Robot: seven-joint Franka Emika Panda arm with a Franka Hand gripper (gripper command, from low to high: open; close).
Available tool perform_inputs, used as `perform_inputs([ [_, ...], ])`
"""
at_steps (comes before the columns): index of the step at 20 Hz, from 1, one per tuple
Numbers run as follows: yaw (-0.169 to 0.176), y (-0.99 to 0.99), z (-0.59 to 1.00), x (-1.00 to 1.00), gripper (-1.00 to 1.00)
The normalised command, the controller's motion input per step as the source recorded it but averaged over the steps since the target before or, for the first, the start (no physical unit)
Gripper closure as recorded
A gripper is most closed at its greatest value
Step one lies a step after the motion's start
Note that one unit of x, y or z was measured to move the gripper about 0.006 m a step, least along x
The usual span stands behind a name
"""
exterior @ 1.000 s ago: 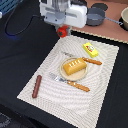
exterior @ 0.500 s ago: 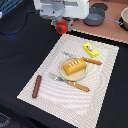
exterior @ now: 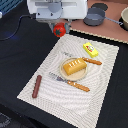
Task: Interact with the objects in diverse but meaningful ways.
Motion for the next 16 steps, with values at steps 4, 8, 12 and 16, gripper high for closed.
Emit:
perform_inputs([
  [4,0.099,-0.67,0.21,0.13,1.0],
  [8,0.0,-0.87,0.26,0.2,1.0],
  [12,0.0,-0.88,0.27,0.27,1.0],
  [16,0.0,-0.84,0.25,0.4,1.0],
])
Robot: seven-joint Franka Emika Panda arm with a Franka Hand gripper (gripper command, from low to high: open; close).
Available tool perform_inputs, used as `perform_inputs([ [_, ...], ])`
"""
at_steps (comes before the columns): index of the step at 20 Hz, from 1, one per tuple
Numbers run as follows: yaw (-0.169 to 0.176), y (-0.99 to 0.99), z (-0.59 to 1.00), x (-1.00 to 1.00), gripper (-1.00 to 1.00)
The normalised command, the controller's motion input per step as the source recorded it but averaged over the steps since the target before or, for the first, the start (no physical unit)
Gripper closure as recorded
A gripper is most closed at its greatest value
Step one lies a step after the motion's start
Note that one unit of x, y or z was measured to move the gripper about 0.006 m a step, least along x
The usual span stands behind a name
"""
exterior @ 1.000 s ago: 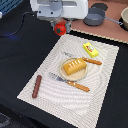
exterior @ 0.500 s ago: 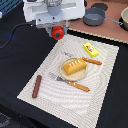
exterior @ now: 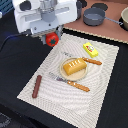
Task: Interact with the objects in diverse but meaningful ways.
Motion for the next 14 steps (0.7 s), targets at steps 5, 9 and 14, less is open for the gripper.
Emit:
perform_inputs([
  [5,-0.009,-0.78,0.14,0.59,1.0],
  [9,-0.038,-0.68,0.25,0.69,1.0],
  [14,-0.066,-0.58,0.3,0.75,1.0],
])
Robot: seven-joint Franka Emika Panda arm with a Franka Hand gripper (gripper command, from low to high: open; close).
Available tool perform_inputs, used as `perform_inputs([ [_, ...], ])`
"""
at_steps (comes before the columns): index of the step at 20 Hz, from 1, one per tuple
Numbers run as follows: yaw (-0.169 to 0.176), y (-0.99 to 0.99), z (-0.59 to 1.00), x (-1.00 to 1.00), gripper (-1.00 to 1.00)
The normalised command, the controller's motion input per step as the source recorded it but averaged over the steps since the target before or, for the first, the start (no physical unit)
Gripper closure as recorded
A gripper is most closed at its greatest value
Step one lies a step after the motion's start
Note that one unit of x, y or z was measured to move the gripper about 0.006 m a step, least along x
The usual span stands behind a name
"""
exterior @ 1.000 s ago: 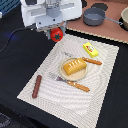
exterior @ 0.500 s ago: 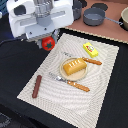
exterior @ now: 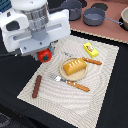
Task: Interact with the objects in diverse but meaningful ways.
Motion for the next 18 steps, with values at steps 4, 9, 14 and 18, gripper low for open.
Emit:
perform_inputs([
  [4,-0.066,-0.58,0.31,0.75,1.0],
  [9,-0.073,-0.55,0.3,0.75,1.0],
  [14,-0.091,-0.43,0.18,0.75,1.0],
  [18,-0.088,-0.31,0.06,0.78,1.0],
])
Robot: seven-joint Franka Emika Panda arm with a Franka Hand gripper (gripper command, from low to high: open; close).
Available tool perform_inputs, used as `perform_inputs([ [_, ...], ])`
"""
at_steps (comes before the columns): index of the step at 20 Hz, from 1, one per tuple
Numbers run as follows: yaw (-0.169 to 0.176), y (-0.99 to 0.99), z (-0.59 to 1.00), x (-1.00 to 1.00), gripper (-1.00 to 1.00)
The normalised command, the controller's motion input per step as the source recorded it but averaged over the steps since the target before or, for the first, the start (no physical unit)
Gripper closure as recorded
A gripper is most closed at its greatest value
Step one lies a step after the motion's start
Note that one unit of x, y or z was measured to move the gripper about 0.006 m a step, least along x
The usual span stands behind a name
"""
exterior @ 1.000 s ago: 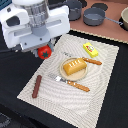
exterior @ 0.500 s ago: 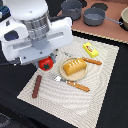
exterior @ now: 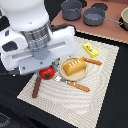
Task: Interact with the objects in diverse but meaningful ways.
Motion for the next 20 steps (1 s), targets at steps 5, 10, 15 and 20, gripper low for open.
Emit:
perform_inputs([
  [5,-0.084,-0.29,0.03,0.81,1.0],
  [10,-0.087,-0.31,-0.04,0.81,1.0],
  [15,-0.05,-0.28,-0.19,0.76,1.0],
  [20,-0.018,-0.06,-0.16,0.78,1.0],
])
